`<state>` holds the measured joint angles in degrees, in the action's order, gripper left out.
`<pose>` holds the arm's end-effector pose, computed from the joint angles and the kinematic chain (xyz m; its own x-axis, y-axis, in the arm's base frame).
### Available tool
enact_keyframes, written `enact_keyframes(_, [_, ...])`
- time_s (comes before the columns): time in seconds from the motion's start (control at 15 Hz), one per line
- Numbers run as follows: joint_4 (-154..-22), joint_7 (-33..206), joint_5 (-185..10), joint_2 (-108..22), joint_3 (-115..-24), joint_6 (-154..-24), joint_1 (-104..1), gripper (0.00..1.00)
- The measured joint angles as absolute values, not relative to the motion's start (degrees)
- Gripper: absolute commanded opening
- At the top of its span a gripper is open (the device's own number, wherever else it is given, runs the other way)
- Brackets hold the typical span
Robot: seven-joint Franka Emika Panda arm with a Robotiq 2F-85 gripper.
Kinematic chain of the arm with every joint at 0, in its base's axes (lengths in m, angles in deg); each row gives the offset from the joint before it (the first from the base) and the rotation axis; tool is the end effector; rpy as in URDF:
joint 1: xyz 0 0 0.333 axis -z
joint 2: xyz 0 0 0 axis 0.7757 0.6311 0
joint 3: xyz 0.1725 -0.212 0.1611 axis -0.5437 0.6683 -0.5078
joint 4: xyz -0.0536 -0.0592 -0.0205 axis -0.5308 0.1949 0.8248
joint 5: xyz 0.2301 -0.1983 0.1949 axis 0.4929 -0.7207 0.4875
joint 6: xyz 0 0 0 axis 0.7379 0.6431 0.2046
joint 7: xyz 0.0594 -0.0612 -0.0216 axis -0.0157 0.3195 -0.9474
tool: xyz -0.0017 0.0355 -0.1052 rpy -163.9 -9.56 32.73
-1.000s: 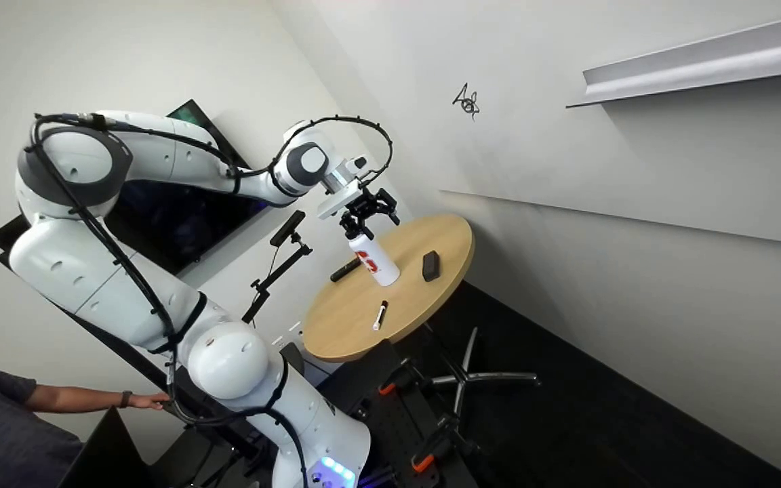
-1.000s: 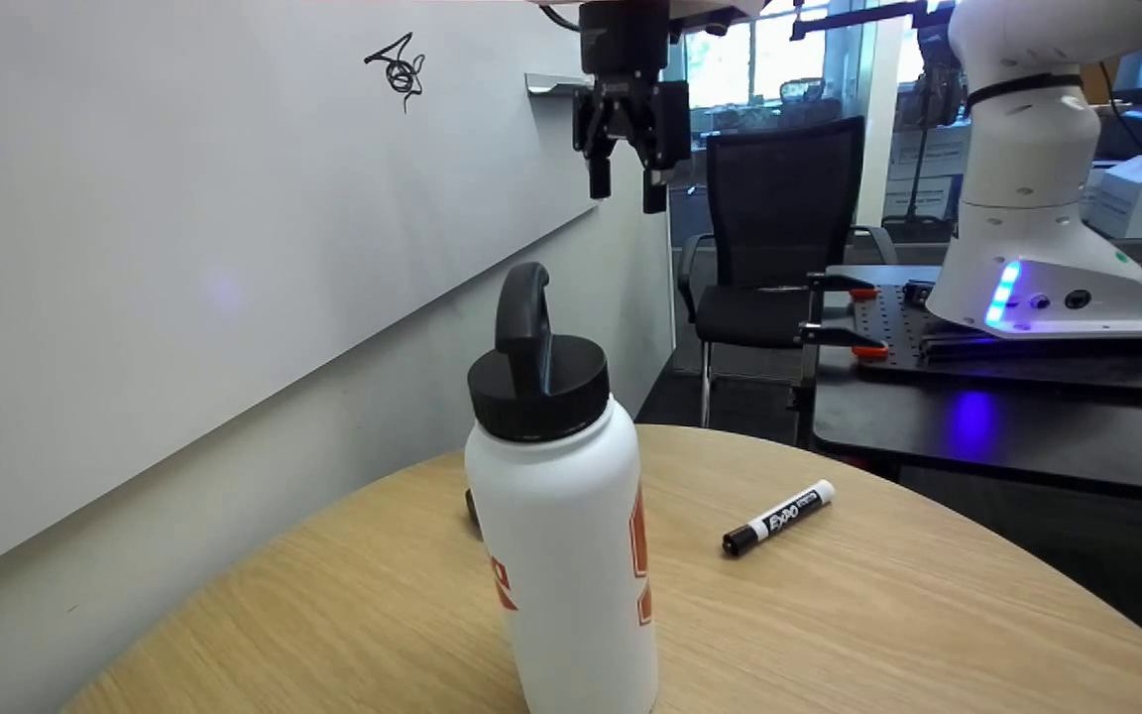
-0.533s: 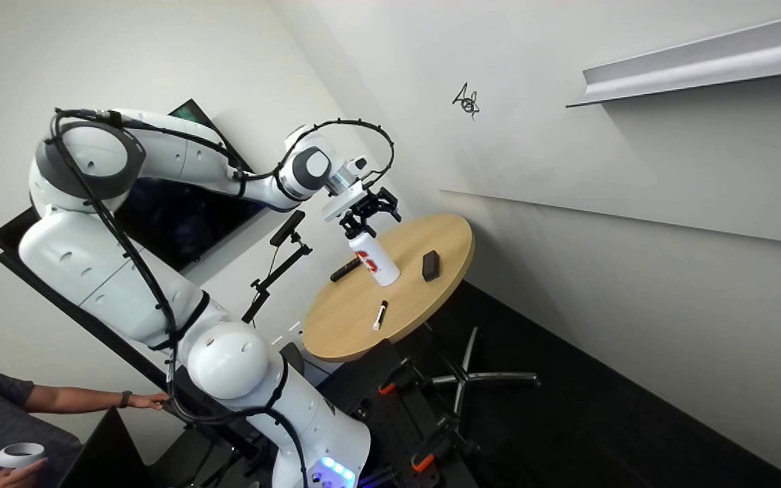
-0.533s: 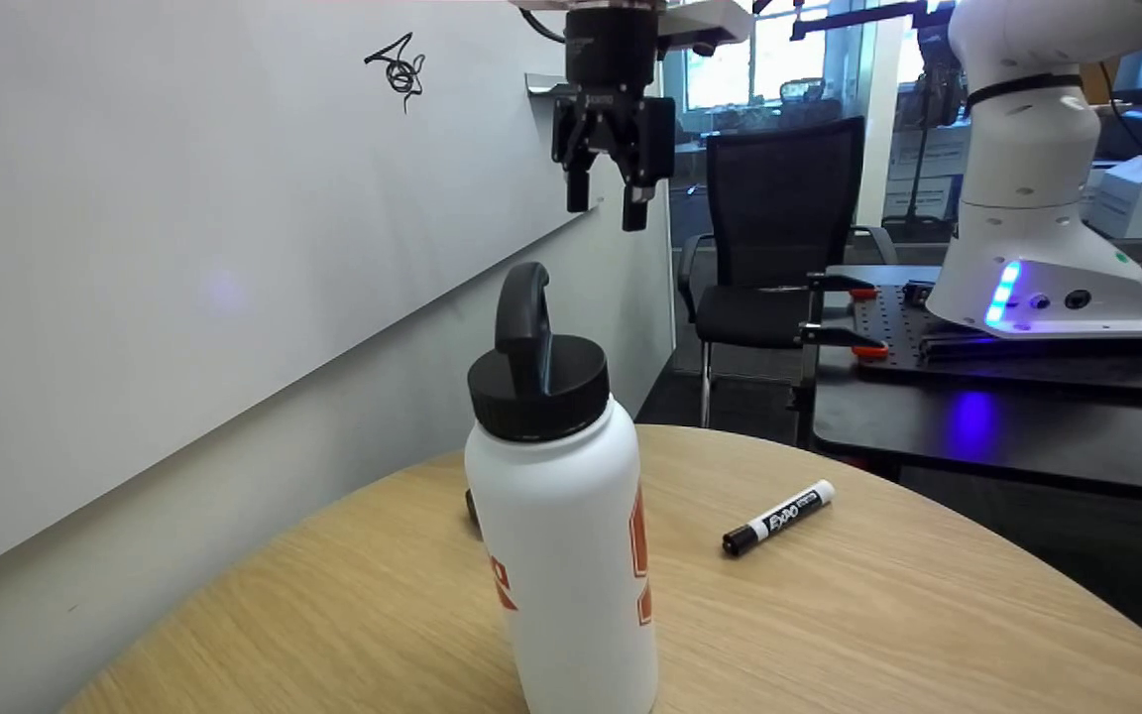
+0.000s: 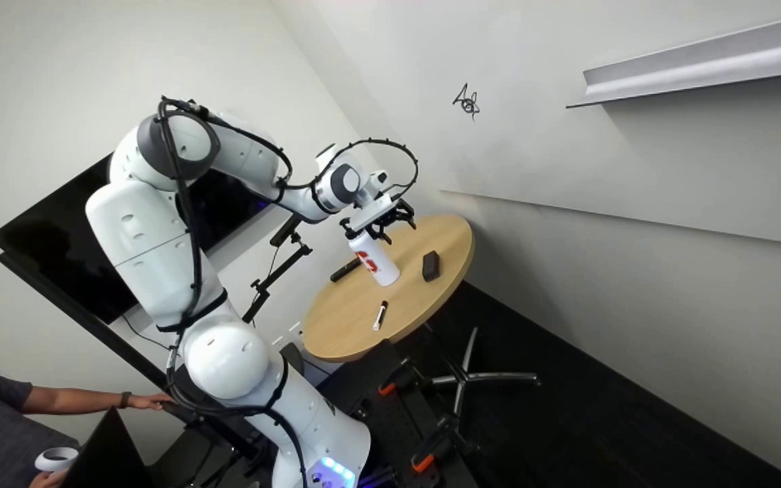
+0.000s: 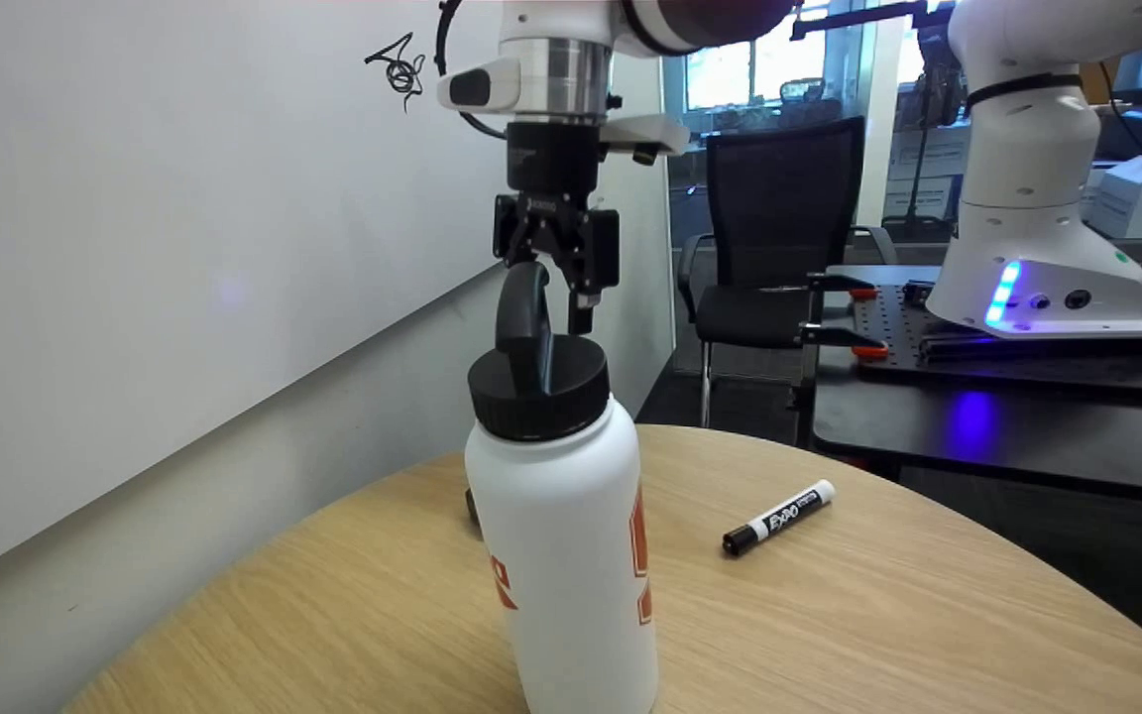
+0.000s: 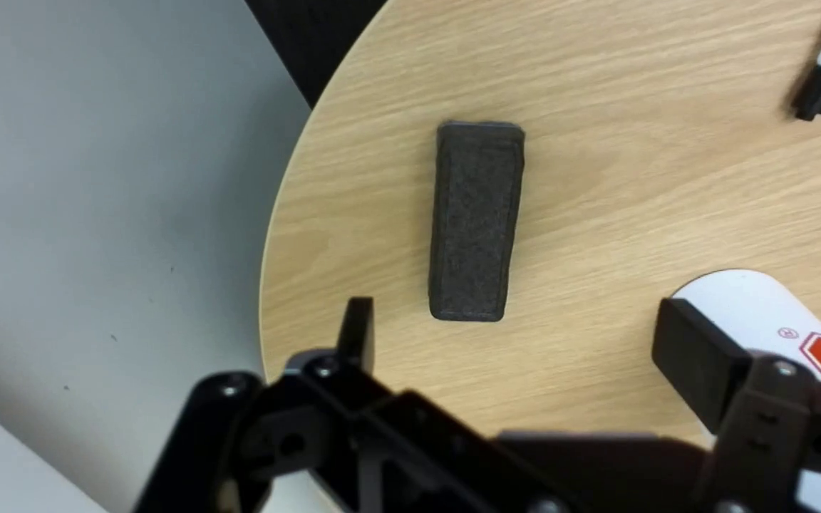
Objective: Pick up the duster and rub the white board
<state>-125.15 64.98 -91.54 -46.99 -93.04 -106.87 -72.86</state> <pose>0.4000 0.3590 0.3127 0.4332 0.8815 0.1878 0.8907 -0.4506 0.0605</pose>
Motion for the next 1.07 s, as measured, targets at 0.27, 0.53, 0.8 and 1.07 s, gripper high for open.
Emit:
enact_keyframes(0.27, [-119.7, 65.0, -94.5, -38.2, -92.7, -108.7, -72.8, 1.0])
enact_keyframes(0.53, [-115.4, 64.9, -95.6, -31.5, -92.8, -109.0, -73.2, 1.0])
enact_keyframes(0.8, [-114.3, 64.9, -95.6, -29.3, -93.0, -109.0, -73.2, 1.0])
enact_keyframes(1.07, [-114.3, 64.9, -95.6, -29.2, -93.0, -109.0, -73.2, 1.0])
